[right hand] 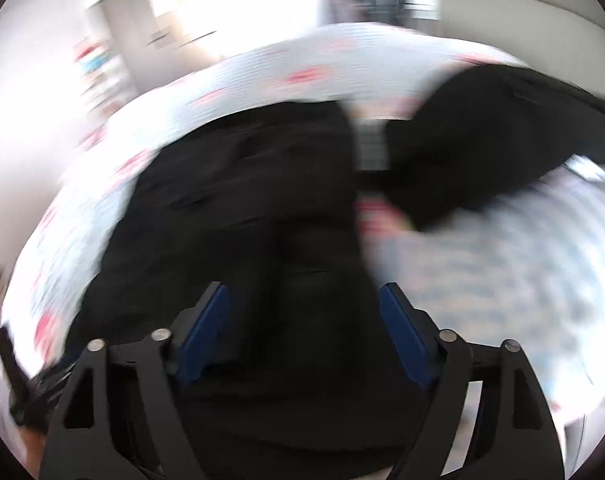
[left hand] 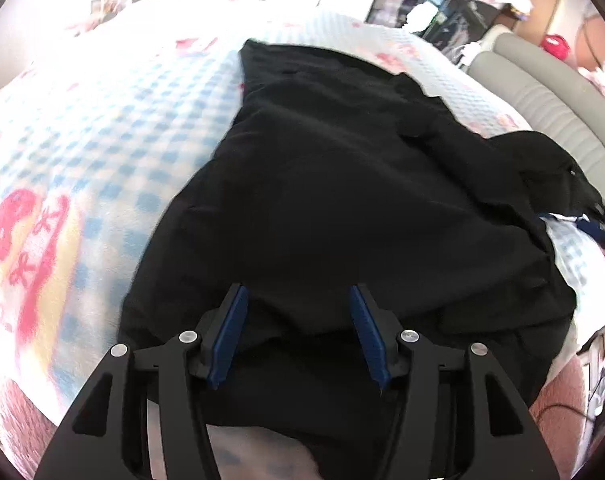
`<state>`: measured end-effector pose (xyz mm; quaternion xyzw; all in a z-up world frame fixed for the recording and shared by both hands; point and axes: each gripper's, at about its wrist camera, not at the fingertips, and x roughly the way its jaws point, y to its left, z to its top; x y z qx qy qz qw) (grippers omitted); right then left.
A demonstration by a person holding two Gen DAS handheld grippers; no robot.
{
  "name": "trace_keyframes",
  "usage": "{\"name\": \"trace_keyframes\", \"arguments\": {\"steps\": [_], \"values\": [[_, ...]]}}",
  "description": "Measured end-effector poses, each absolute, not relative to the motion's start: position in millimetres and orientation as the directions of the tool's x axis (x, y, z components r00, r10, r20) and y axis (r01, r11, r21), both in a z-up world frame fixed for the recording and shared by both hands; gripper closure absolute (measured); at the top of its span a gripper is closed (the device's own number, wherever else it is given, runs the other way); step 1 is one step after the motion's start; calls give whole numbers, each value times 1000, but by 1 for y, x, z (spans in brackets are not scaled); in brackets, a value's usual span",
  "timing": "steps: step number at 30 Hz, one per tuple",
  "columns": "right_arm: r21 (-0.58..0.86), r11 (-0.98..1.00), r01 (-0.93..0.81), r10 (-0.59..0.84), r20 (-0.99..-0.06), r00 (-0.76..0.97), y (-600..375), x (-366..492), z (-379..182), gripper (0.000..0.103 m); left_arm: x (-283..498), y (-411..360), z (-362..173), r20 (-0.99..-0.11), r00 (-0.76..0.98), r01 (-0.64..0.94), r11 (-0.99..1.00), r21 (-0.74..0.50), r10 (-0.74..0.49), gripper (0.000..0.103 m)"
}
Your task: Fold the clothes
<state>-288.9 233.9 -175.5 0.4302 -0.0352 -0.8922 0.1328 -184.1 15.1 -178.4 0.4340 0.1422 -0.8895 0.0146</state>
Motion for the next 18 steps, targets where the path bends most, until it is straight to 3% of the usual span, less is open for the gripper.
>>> {"name": "trace_keyframes", "arguments": {"steps": [3, 5, 7, 8, 9, 10, 12, 14, 15, 16, 18], "values": [[107, -930, 351, -290, -800, -525, 173, -306, -193, 19, -194, 20, -160, -744, -655, 98, -962, -255, 131, 48], [-45, -935, 352, -146, -855, -498, 146, -316, -217, 21, -206, 29, -154, -748, -647, 59, -968, -244, 149, 48], [-162, -928, 335, -16, -882, -472, 136, -322, -238, 31, -227, 34, -165, -798, -584, 73, -970, -234, 149, 48], [-127, -944, 305, -35, -879, -475, 148, -320, -237, 32, -237, 34, -172, -824, -546, 87, -968, -236, 152, 48], [-91, -957, 276, -54, -876, -478, 160, -318, -236, 41, -245, 34, -179, -846, -511, 101, -966, -236, 153, 48], [-68, -968, 240, -60, -869, -491, 173, -316, -235, 58, -245, 30, -184, -855, -499, 112, -969, -222, 138, 48], [8, -989, 146, -84, -848, -523, 214, -307, -223, 65, -240, 22, -190, -860, -496, 116, -972, -203, 120, 48], [60, -997, 48, -76, -828, -556, 246, -295, -217, 61, -231, 13, -192, -854, -508, 111, -975, -190, 109, 48], [79, -997, -2, -64, -817, -573, 260, -286, -214, 36, -226, 9, -192, -853, -513, 116, -976, -182, 98, 48], [78, -996, -49, -33, -805, -593, 265, -276, -211, 23, -221, 5, -193, -852, -517, 122, -977, -175, 88, 48], [111, -992, -60, -53, -795, -604, 267, -264, -208, 24, -216, -1, -192, -850, -520, 135, -975, -178, 84, 48]]}}
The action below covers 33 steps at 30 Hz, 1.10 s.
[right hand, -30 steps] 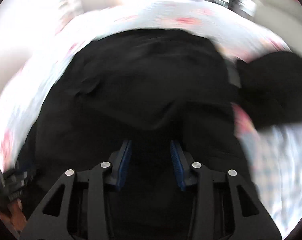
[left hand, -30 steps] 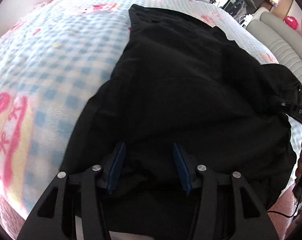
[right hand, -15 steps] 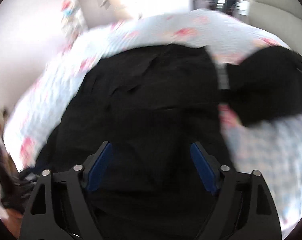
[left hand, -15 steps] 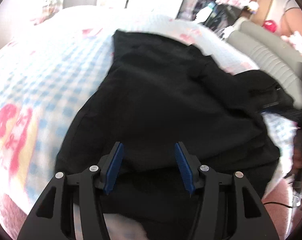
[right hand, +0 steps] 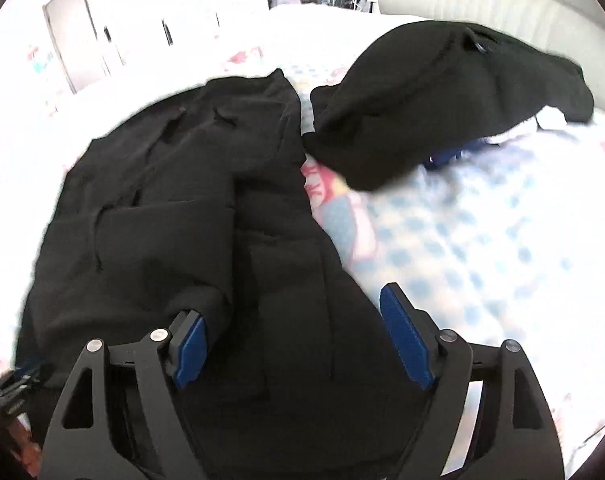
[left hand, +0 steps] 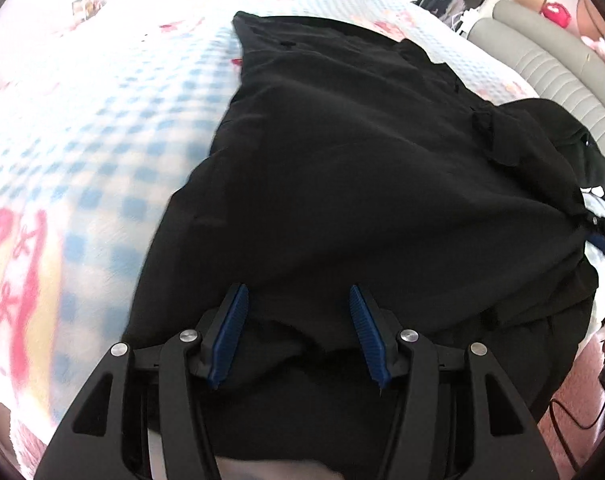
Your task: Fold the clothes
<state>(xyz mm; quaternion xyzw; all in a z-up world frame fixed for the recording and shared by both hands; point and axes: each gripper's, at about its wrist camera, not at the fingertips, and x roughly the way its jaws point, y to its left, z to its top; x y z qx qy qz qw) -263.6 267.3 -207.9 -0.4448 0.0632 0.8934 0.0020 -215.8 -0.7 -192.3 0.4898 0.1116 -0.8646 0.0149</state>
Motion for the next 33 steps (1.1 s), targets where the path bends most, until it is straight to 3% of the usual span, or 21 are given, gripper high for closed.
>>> {"name": "trace_keyframes", "arguments": {"steps": [4, 7, 10, 14, 18, 20, 23, 25, 27, 33], "values": [[112, -994, -19, -74, -769, -634, 255, -248, -196, 29, -205, -9, -186, -849, -526, 163, -973, -166, 57, 49], [137, -987, 87, -161, -740, -653, 241, -244, -176, 20, -183, -14, -178, -840, -542, 220, -968, -117, -22, 49], [144, -965, 219, -251, -746, -617, 219, -237, -174, 20, -157, -34, -168, -836, -524, 354, -934, -42, -161, 44], [31, -951, 307, -219, -767, -603, 189, -239, -187, 20, -138, -59, -164, -824, -565, 327, -929, -173, -46, 44], [-66, -932, 356, -165, -799, -578, 158, -268, -215, 20, -126, -56, -157, -752, -649, 210, -923, -323, 115, 44], [-68, -952, 297, -111, -831, -546, 154, -287, -227, 26, -130, -52, -147, -685, -705, 144, -909, -392, 184, 44], [38, -983, 179, -131, -828, -545, 165, -302, -226, 36, -169, -37, -153, -703, -661, 81, -905, -417, 265, 44], [9, -987, 158, -98, -817, -568, 171, -302, -223, 52, -195, -24, -165, -760, -590, 69, -921, -384, 273, 44], [-15, -993, 115, -56, -807, -588, 189, -301, -219, 60, -213, -13, -187, -851, -491, 106, -957, -269, 185, 44], [30, -975, -218, 118, -765, -633, 306, -280, -197, 61, -194, -24, -202, -857, -496, 63, -979, -195, 139, 45]]}}
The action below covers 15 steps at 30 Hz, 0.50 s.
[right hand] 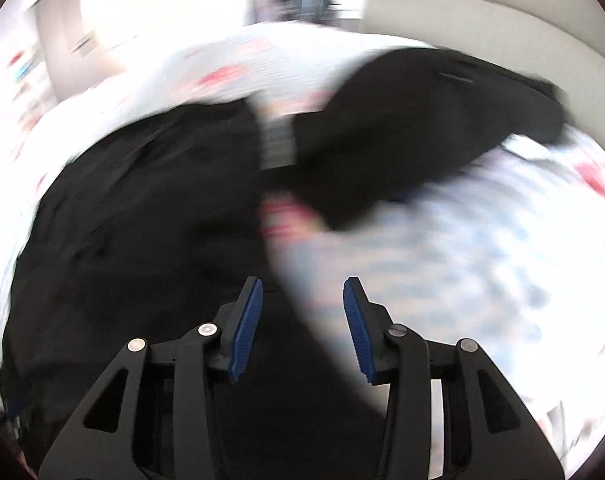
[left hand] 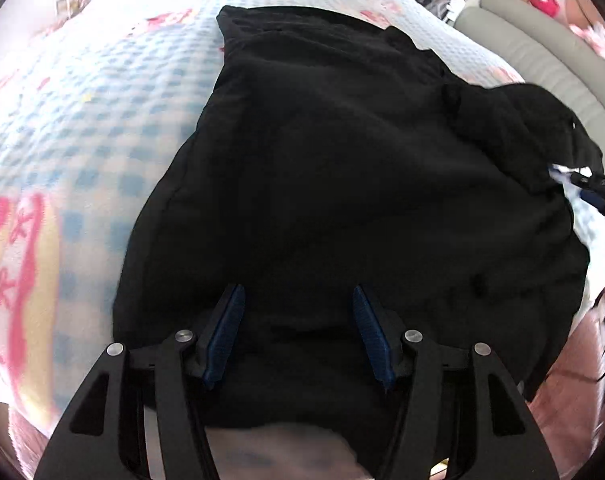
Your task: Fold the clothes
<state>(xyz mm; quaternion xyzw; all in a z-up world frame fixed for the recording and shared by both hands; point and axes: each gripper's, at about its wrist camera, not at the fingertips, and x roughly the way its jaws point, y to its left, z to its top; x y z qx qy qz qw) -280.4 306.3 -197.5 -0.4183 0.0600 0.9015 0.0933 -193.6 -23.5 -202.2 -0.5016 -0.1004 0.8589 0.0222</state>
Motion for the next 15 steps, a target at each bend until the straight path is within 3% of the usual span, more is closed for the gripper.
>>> {"name": "trace_keyframes", "arguments": {"steps": [2, 3, 6, 10, 12, 15], "values": [[68, -936, -346, 158, -796, -585, 337, -271, -197, 59, -195, -23, -201, -852, -507, 62, -981, -184, 127, 43], [116, -952, -284, 83, -794, -603, 330, -270, -194, 57, -191, -24, -200, -852, -510, 66, -982, -176, 118, 42], [176, -984, 15, -147, -772, -618, 278, -273, -188, 28, -186, -6, -199, -855, -511, 90, -984, -152, 86, 36], [65, -939, 338, -253, -798, -547, 194, -289, -198, 19, -195, 0, -190, -851, -511, 96, -976, -194, 119, 36], [-16, -918, 396, -209, -830, -517, 167, -300, -211, 18, -201, -1, -179, -831, -525, 92, -958, -271, 185, 36], [-114, -930, 349, -74, -873, -483, 162, -315, -230, 31, -218, 3, -155, -738, -564, 30, -883, -468, 371, 36]]}}
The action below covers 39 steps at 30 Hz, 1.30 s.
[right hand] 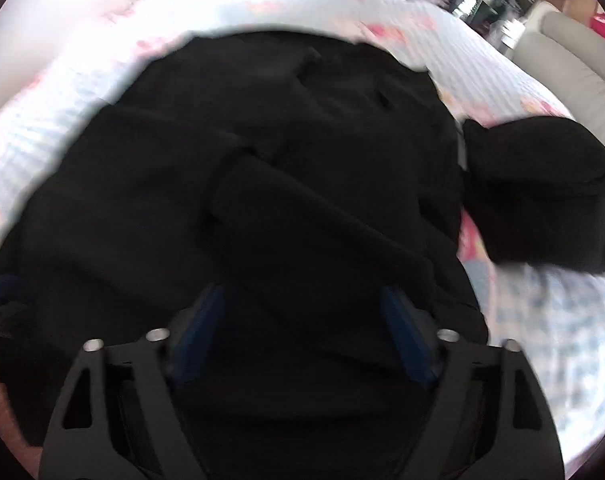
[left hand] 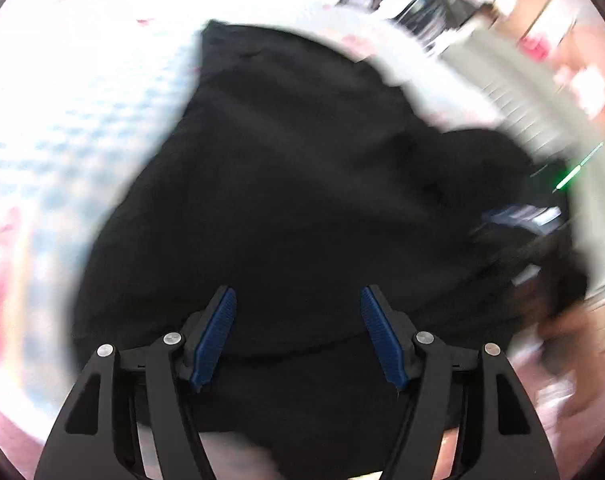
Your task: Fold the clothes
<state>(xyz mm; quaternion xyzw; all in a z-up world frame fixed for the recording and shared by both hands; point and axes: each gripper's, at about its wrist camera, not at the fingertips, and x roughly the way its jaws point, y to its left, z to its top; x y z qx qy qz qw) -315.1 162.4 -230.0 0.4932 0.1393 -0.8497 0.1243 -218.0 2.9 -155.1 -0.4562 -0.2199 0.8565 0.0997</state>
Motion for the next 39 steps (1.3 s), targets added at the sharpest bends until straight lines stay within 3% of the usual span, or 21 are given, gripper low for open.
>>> {"name": "trace_keyframes", "arguments": {"steps": [2, 5, 7, 10, 12, 13, 14, 17, 21, 24, 27, 29, 30, 33, 36, 39], "values": [[-21, -956, 294, -134, -858, -496, 183, -307, -223, 31, -240, 16, -141, -671, -574, -30, -830, -557, 470, 34], [12, -974, 227, -129, -850, -511, 208, -289, -223, 29, -309, 52, -148, -642, -544, -42, -782, -622, 540, 30], [78, -973, 215, -178, -848, -499, 221, -268, -226, 29, -343, 72, -162, -660, -477, -27, -760, -649, 580, 30], [103, -971, 216, -199, -848, -490, 230, -250, -232, 39, -360, 95, -175, -698, -414, -1, -767, -642, 584, 30], [131, -967, 218, -223, -848, -480, 233, -246, -231, 40, -365, 103, -180, -719, -432, 31, -788, -615, 544, 51], [143, -967, 213, -232, -844, -485, 234, -244, -229, 40, -369, 106, -181, -725, -439, 51, -791, -610, 531, 73], [154, -966, 209, -240, -839, -489, 236, -243, -226, 40, -368, 105, -179, -708, -444, 54, -773, -632, 549, 80], [185, -963, 197, -261, -826, -499, 239, -246, -222, 39, -344, 93, -154, -635, -536, 19, -744, -668, 556, 85], [211, -959, 189, -279, -816, -506, 234, -253, -223, 30, -302, 64, -118, -603, -636, 12, -776, -631, 481, 86], [151, -963, 222, -243, -842, -482, 219, -259, -224, 29, -279, 36, -110, -602, -670, 63, -774, -630, 435, 86], [149, -951, 272, -270, -829, -490, 210, -254, -204, 25, -258, 6, -130, -709, -611, 142, -833, -535, 352, 82], [178, -940, 291, -307, -812, -497, 206, -252, -195, 18, -257, -7, -155, -799, -498, 167, -867, -469, 336, 65], [186, -937, 297, -318, -807, -497, 203, -253, -192, 18, -258, -10, -169, -831, -418, 174, -866, -470, 367, 68], [189, -930, 316, -330, -807, -490, 191, -260, -190, 18, -241, -15, -157, -810, -497, 149, -889, -433, 311, 67], [215, -915, 340, -369, -786, -496, 180, -269, -191, 18, -233, -14, -129, -725, -641, 123, -899, -420, 250, 65], [168, -926, 337, -316, -833, -455, 162, -287, -215, 18, -251, -5, -127, -695, -682, 100, -912, -397, 228, 63]]}}
